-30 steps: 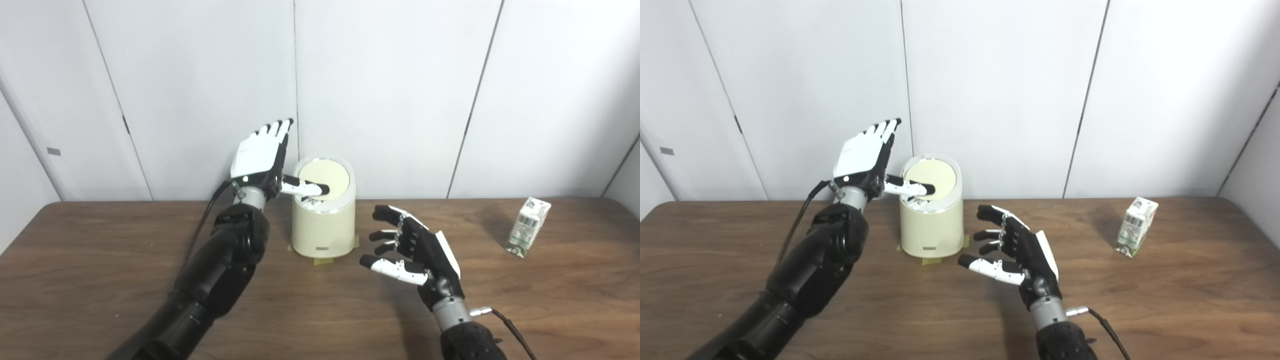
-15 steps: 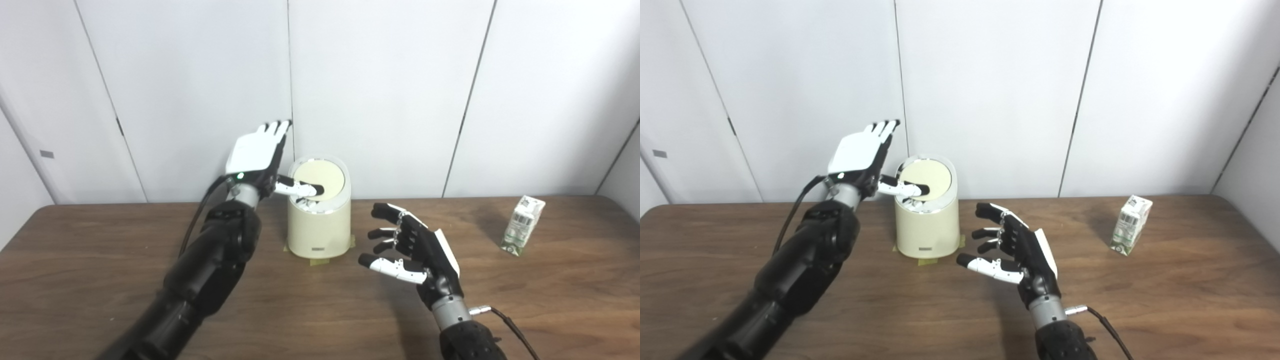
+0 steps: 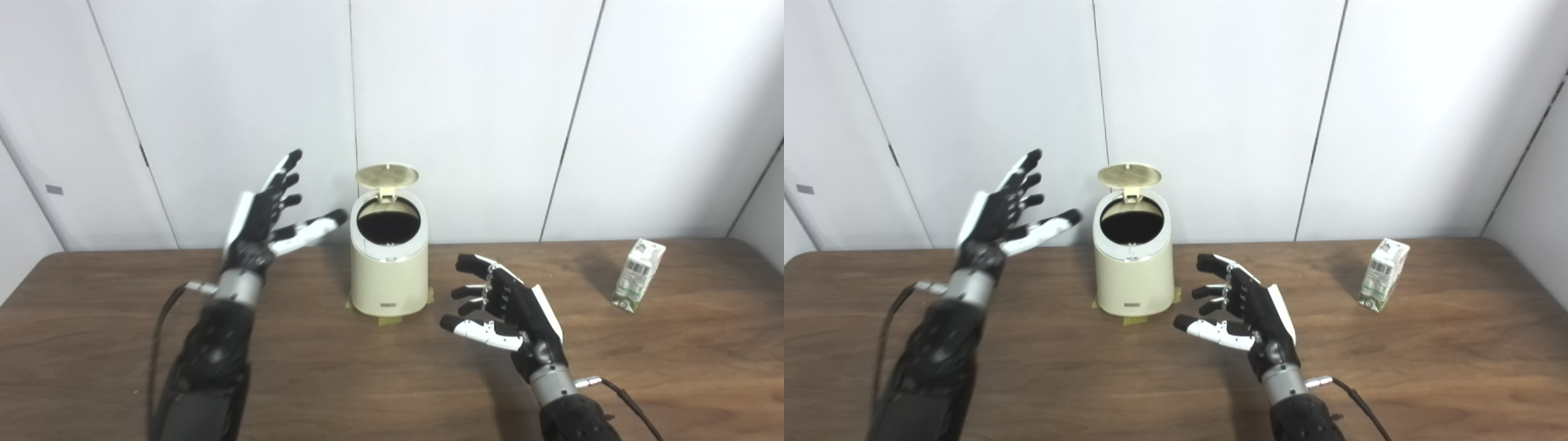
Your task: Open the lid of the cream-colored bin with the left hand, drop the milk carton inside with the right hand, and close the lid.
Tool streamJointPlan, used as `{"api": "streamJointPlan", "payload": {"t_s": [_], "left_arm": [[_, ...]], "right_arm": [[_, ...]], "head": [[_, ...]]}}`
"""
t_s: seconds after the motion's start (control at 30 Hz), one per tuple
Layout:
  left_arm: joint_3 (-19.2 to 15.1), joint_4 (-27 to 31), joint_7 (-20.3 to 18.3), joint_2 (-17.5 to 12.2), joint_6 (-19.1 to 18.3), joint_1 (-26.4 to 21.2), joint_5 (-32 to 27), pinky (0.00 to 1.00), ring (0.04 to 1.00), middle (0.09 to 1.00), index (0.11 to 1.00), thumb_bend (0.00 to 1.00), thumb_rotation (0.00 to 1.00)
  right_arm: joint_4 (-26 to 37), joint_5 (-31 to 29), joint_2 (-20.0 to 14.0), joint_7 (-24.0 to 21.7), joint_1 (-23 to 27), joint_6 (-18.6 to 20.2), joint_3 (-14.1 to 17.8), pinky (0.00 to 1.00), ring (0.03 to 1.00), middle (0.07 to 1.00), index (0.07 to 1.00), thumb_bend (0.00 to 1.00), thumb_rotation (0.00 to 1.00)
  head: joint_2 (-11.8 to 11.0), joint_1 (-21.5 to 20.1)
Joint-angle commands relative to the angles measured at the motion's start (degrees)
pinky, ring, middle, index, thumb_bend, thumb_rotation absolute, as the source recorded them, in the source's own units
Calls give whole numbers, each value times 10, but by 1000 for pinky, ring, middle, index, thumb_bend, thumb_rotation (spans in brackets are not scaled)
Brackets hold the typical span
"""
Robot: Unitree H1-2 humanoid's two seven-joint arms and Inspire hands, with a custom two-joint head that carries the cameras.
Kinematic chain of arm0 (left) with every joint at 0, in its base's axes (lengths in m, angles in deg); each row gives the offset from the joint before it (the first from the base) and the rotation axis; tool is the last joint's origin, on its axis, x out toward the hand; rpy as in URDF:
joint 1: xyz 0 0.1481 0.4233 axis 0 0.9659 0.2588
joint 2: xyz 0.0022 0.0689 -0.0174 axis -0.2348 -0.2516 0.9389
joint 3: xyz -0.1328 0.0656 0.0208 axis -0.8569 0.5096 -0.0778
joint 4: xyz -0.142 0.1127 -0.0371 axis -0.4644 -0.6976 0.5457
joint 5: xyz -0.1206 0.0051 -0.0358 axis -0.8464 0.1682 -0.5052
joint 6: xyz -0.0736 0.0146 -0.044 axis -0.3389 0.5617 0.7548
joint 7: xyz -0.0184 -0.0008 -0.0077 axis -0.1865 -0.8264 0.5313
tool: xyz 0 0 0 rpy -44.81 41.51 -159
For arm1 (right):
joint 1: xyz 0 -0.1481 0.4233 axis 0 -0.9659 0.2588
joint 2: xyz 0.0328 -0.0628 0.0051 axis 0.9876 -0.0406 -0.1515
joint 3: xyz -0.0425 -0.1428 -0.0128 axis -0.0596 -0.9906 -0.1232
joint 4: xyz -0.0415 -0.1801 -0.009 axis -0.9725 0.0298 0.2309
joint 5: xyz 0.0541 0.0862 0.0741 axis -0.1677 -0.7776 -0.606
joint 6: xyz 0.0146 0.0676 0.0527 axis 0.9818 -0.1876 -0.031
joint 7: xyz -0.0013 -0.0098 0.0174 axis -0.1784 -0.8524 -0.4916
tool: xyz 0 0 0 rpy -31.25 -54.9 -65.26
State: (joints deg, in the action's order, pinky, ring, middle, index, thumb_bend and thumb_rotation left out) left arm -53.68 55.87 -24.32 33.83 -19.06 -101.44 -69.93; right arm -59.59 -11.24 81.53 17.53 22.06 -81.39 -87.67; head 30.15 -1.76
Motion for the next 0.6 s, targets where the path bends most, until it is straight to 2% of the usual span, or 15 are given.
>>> {"api": "streamJointPlan", "payload": {"t_s": [0.0,0.13,0.23,0.4,0.47,0.57], "left_arm": [[-12,19,9,-12,34,12,-2,718,788,788,814,842,320],[-26,30,-16,-27,54,76,-40,712,753,766,798,827,341],[-31,26,-18,-33,65,108,-47,691,748,772,799,784,264],[-41,4,-13,-33,107,133,-52,634,720,771,795,758,219],[-45,-3,-8,-28,119,138,-54,630,707,757,786,755,213],[-50,-16,4,-18,144,145,-55,612,678,727,758,754,195]], "right_arm": [[18,1,-2,-3,18,-13,0,491,618,785,753,717,176],[17,-4,-3,-4,17,-14,1,496,617,780,757,714,175],[10,-16,-3,-5,18,-22,7,486,609,776,752,721,171],[8,-23,-6,0,20,-37,17,480,602,776,749,735,200],[15,-24,-9,3,23,-30,24,488,603,760,740,732,184],[22,34,-43,9,38,-34,19,490,624,748,740,738,191]], "head": [[0,0],[1,-3],[-2,-6],[-7,-11],[-9,-20],[-18,-45]]}}
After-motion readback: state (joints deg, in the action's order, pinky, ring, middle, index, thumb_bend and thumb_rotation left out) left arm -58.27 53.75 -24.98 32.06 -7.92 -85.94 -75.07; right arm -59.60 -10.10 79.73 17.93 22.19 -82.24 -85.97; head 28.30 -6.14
